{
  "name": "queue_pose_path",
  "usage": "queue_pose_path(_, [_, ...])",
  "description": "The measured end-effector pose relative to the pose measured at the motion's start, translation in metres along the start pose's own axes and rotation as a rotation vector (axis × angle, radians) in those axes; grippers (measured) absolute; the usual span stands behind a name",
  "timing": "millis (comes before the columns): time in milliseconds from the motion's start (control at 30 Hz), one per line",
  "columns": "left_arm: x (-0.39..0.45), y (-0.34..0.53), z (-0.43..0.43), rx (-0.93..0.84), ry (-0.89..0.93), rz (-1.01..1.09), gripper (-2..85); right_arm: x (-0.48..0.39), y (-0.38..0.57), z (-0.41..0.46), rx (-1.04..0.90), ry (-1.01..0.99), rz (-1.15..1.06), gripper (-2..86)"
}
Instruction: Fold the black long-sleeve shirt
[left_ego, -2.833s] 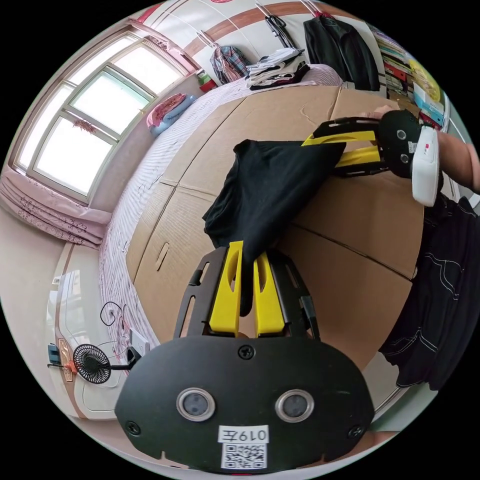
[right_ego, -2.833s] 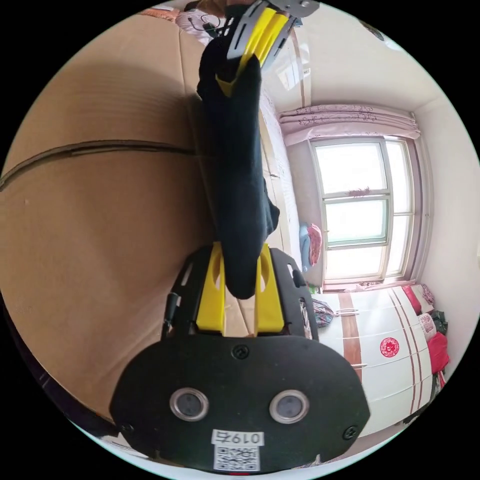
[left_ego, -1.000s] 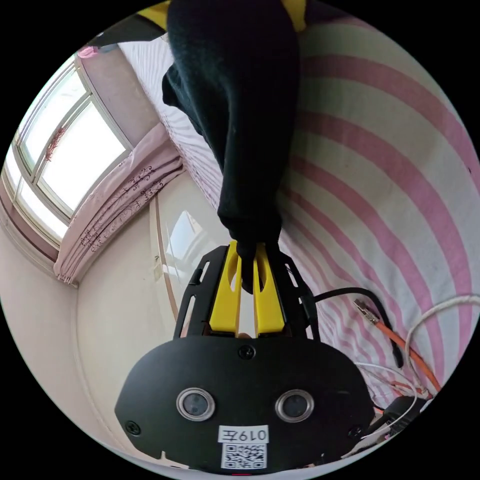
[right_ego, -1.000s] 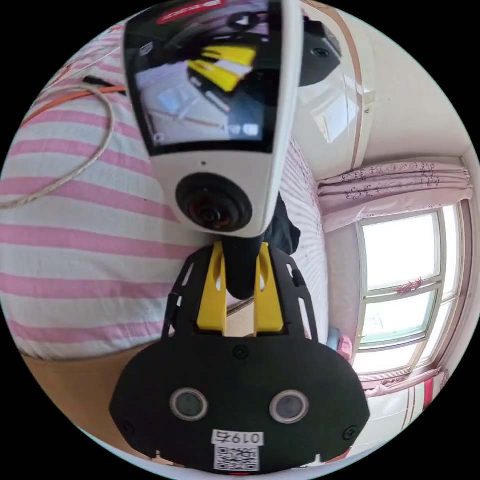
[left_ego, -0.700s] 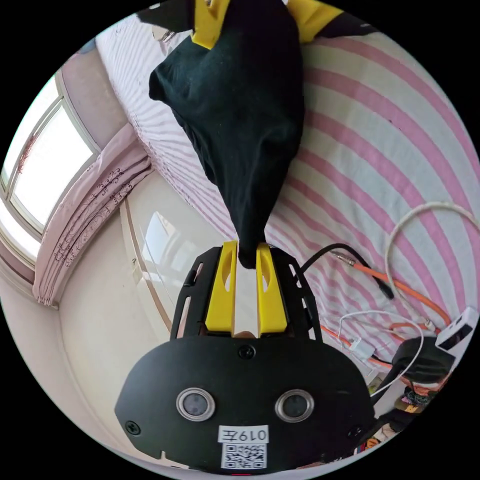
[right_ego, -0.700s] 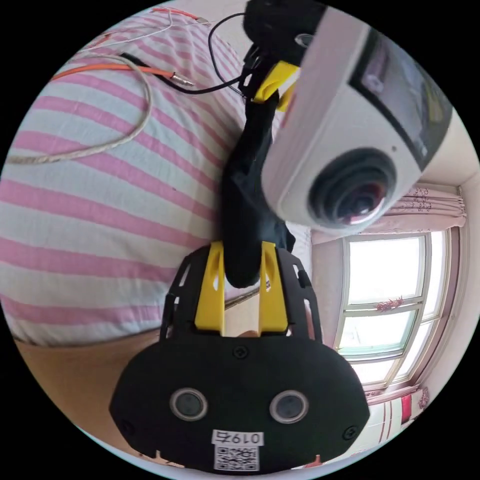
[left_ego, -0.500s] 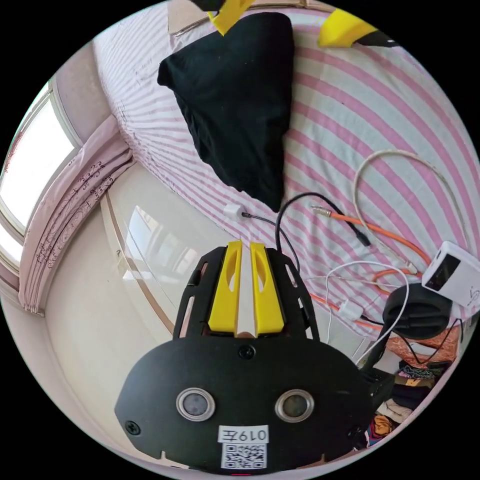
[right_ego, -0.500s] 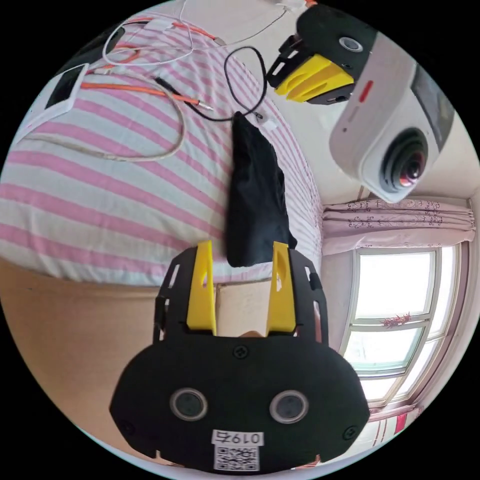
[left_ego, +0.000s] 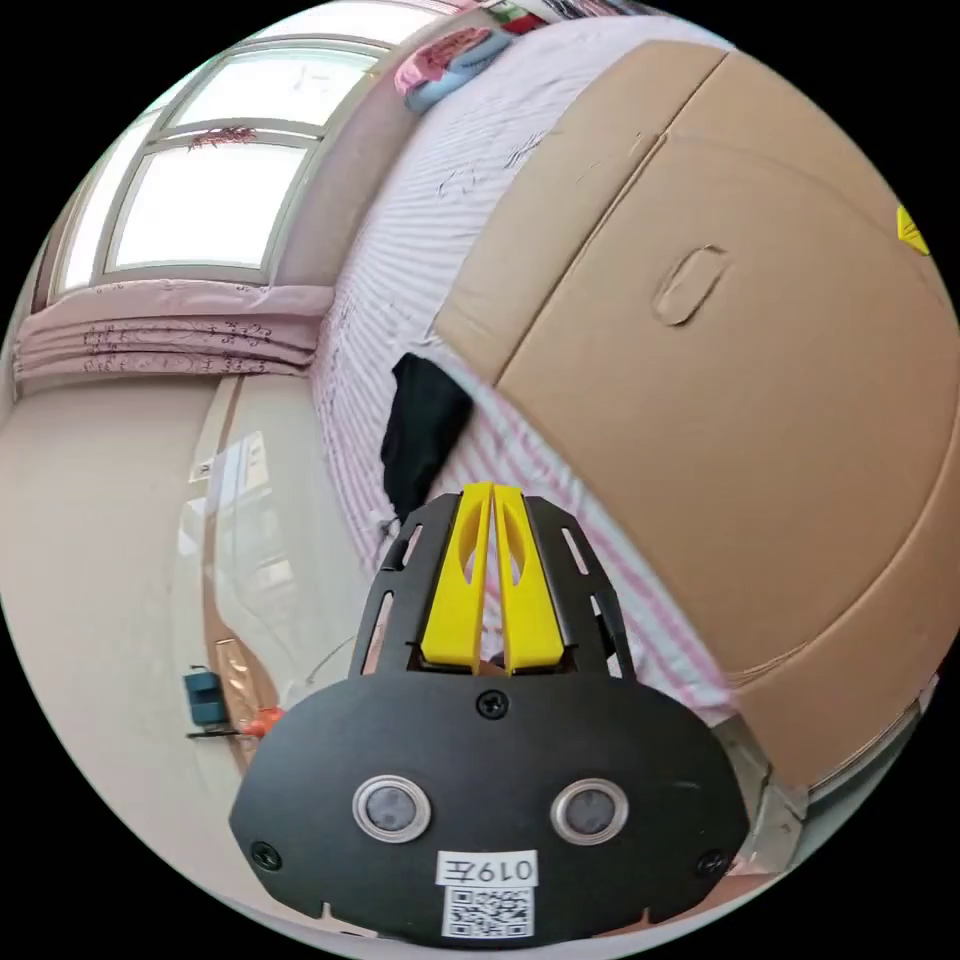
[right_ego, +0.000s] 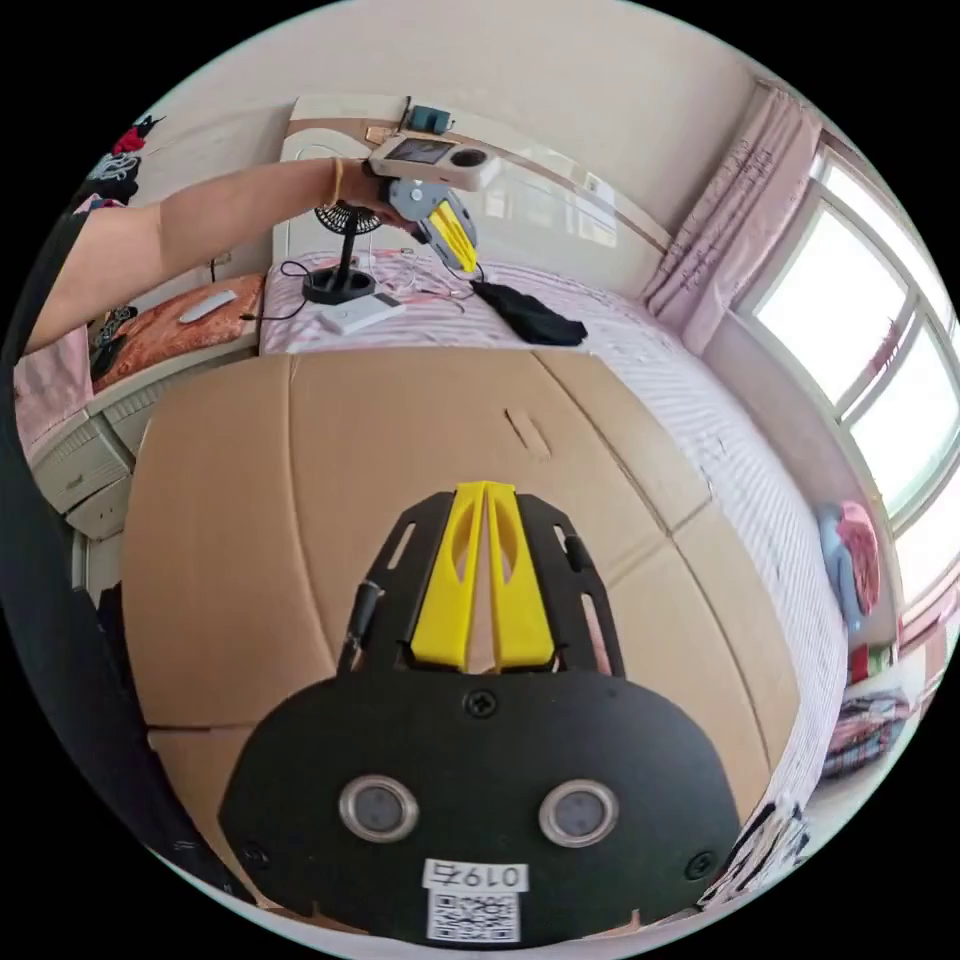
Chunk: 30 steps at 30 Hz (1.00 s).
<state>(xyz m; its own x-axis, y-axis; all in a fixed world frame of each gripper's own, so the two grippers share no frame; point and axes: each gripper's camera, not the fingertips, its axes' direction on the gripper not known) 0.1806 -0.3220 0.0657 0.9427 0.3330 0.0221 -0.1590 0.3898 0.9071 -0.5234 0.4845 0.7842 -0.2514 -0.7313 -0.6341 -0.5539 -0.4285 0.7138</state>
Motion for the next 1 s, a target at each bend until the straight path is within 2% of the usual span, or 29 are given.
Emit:
queue_pose_path(67, [0.056,0.022,-0.028,0.128,0.151,-0.079,0.6,-0.006,0.122,-0.056,-0.071,0.003,0.124,-0.7])
queue_pose_path(133, [0.097,0.041,-0.036,0.165,0.195,-0.135,0.6,-0.003,0.211,-0.106,-0.062,-0.035,0.245,-0.9])
queue_pose_path(233, [0.147,0.082,-0.033,0.211,0.251,-0.268,0.5,0.015,0.357,-0.189,0.013,0.032,0.484,-0.9])
queue_pose_path(300, [0.158,0.113,-0.029,0.260,0.350,-0.396,0.6,0.038,0.445,-0.238,0.117,0.002,0.671,-1.0])
queue_pose_path(367, [0.161,0.151,-0.032,0.318,0.468,-0.517,0.6,0.058,0.552,-0.289,0.191,0.072,0.832,-1.0])
queue_pose_path(467, [0.157,0.185,-0.038,0.388,0.648,-0.637,0.6,0.084,0.661,-0.318,0.169,0.131,0.967,-1.0])
queue_pose_path(533, [0.160,0.194,-0.043,0.423,0.722,-0.633,0.6,0.096,0.713,-0.325,0.176,0.156,1.005,-0.9])
queue_pose_path(667, [0.178,0.195,-0.060,0.441,0.752,-0.634,0.6,0.110,0.789,-0.331,0.134,0.286,1.087,-0.8])
queue_pose_path(733, [0.187,0.190,-0.066,0.456,0.807,-0.629,0.6,0.116,0.813,-0.322,0.049,0.299,1.136,-0.8])
queue_pose_path(800, [0.196,0.181,-0.075,0.482,0.840,-0.619,0.6,0.117,0.832,-0.326,0.110,0.250,1.171,-0.8])
queue_pose_path(1000, [0.219,0.128,-0.114,0.579,0.899,-0.517,0.6,0.108,0.854,-0.328,0.078,0.251,1.040,-0.8])
